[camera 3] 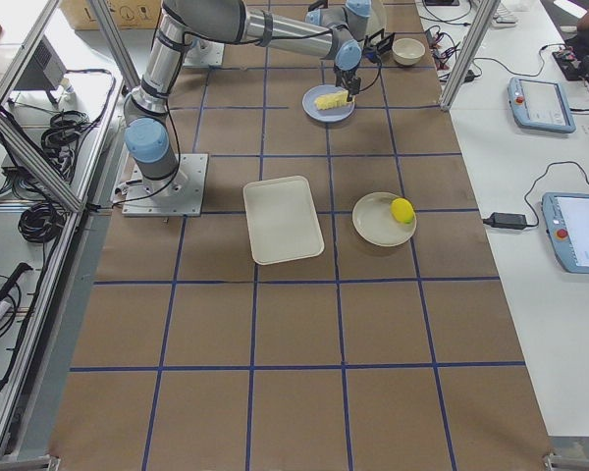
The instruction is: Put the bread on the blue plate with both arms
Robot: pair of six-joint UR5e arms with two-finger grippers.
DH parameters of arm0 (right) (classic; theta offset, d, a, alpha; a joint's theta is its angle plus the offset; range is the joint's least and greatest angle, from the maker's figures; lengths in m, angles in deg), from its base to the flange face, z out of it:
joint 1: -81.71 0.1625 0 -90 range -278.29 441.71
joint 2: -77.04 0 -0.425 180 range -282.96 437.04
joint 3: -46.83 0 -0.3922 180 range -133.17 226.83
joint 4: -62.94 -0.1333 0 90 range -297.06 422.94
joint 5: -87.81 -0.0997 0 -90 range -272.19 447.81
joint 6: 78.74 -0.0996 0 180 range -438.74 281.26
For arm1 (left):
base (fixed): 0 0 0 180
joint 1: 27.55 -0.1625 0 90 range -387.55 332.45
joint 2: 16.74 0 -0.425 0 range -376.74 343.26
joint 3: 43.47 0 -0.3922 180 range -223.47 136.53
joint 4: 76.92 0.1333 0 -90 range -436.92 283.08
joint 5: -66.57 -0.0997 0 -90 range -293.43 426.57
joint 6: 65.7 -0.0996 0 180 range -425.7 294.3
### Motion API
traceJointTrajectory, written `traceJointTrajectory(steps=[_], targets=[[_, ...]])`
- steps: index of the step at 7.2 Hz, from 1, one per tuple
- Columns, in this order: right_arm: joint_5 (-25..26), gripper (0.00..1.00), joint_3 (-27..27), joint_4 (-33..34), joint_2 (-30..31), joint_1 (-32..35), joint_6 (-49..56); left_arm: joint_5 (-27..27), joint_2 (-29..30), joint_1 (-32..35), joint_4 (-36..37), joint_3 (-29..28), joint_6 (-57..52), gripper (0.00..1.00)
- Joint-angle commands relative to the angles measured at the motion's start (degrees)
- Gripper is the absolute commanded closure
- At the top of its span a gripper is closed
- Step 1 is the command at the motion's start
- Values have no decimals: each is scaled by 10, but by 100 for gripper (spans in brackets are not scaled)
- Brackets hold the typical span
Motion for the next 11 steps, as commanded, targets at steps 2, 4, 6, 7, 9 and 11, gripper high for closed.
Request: traceJointTrajectory(steps=[2,4,6,7,9,11], targets=[[1,0,18,-104,101,-72,54,-4,-4,5,-8,-11,0,0],[-6,0,21,-184,195,-116,77,-4,-3,6,-7,-12,0,0],[-3,0,31,-213,230,-136,86,-1,-4,4,-20,-38,7,0],[-10,0,51,-209,238,-133,82,0,-4,4,-43,-43,10,0],[-3,0,76,-204,250,-141,89,1,-2,4,-57,-46,25,0],[-3,0,105,-200,272,-141,88,2,-2,5,-57,-45,25,0]])
